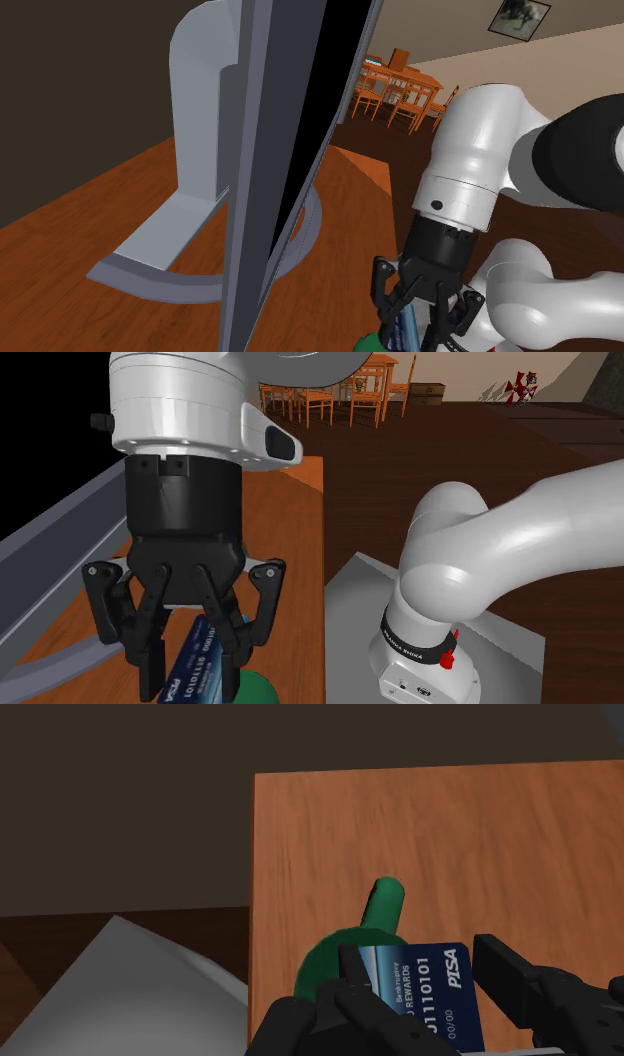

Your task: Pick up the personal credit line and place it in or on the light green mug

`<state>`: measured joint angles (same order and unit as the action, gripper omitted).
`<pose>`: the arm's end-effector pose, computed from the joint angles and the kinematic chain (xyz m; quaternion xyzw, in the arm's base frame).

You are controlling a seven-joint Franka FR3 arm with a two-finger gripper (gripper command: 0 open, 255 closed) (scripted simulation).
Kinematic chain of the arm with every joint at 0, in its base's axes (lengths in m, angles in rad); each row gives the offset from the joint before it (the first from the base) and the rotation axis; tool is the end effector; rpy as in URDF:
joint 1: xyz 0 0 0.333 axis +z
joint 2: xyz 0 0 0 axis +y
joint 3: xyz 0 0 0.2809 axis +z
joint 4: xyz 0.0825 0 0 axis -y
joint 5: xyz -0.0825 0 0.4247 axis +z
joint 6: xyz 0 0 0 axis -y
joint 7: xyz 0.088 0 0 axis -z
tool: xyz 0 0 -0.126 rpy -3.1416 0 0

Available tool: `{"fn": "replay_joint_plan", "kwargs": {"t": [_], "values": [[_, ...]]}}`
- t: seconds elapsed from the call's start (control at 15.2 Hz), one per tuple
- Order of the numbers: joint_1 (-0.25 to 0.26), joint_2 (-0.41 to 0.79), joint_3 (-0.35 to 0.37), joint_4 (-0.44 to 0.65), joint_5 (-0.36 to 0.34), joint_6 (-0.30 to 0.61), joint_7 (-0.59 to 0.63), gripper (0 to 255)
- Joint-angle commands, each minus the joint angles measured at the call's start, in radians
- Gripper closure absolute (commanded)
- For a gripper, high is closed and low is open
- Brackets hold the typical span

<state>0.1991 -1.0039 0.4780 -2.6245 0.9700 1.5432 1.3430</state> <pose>0.2145 0.3001 0.4645 -0.8554 0.4311 0.2552 0.1313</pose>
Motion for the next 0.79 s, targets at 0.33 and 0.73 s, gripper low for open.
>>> {"fn": "replay_joint_plan", "kwargs": {"t": [0.33,0.73], "values": [[0.039,-0.012,0.113,-0.017,0.107,0.066,0.055,255],[0.047,-0.008,0.161,-0.079,0.153,0.122,0.014,255]]}}
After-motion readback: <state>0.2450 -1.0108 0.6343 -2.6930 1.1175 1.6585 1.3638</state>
